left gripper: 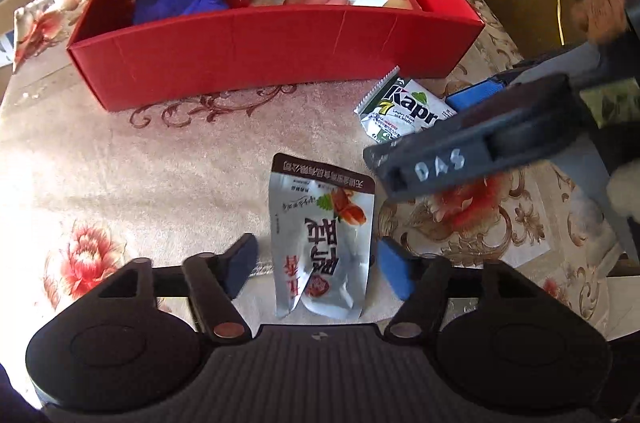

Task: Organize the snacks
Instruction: 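Grasp the white jerky packet with left gripper while right grasps Kaprons wafer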

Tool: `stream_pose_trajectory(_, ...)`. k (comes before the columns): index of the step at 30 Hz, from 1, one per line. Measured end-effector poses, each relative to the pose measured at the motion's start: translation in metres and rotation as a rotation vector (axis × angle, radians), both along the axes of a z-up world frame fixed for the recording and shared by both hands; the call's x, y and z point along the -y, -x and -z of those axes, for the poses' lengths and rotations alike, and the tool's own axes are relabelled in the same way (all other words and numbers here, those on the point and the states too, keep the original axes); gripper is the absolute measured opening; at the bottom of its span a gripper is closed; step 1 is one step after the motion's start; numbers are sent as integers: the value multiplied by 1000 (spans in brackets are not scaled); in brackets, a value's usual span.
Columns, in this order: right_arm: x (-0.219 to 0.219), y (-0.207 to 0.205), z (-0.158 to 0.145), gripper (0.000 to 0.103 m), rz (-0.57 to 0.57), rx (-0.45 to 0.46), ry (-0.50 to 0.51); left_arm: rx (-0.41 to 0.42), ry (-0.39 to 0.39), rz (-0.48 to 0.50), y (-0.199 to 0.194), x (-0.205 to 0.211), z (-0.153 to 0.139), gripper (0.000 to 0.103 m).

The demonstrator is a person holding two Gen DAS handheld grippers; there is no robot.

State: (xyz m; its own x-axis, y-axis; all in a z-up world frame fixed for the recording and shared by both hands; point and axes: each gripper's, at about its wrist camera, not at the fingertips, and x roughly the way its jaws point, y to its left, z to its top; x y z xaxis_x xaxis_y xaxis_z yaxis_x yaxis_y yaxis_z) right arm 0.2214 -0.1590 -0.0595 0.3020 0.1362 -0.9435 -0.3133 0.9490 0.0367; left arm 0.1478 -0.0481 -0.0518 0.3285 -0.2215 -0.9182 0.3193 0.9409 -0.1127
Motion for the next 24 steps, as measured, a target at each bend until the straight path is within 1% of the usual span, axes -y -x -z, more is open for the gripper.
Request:
stream_pose_trajectory(2, 0, 3, 1, 84, -9, 8, 4, 10, -20, 16, 0, 4, 1, 81)
stream_pose_trajectory(4, 4, 7, 1, 82, 13, 6, 1, 26, -44, 27, 1, 8, 3, 81)
stream_pose_trajectory(5, 6, 8, 1, 77, 21, 11, 0, 34, -53, 32, 2, 9, 4, 80)
stream_pose_trajectory(6, 8, 9, -1, 70, 26, 18, 0, 41, -66, 37, 3, 10, 5, 79)
stream_pose_trajectory(7, 10, 10, -2, 66, 35, 23, -4, 45, -79, 41, 3, 11, 4, 77)
stream_pose_trajectory(8, 12, 12, -4, 58, 44, 27, -8, 48, -86, 41, 4, 10, 4, 74)
stream_pose_trajectory(9, 14, 14, -5, 57, 53, 33, -2, 49, -90, 39, 4, 9, 3, 73)
stream_pose_trajectory(11, 17, 20, -5, 56, 57, 43, 21, 50, -97, 32, 5, 6, 2, 66)
stream_pose_trajectory(14, 21, 29, -6, 56, 56, 45, 20, 46, -100, 20, 8, 2, 1, 59)
stream_pose_trajectory(21, 21, 63, -20, 56, 63, 57, -3, 35, -92, 32, 26, 1, -3, 60)
stream_pose_trajectory(24, 24, 71, -19, 56, 79, 44, -2, 39, -104, 50, 28, 5, -1, 65)
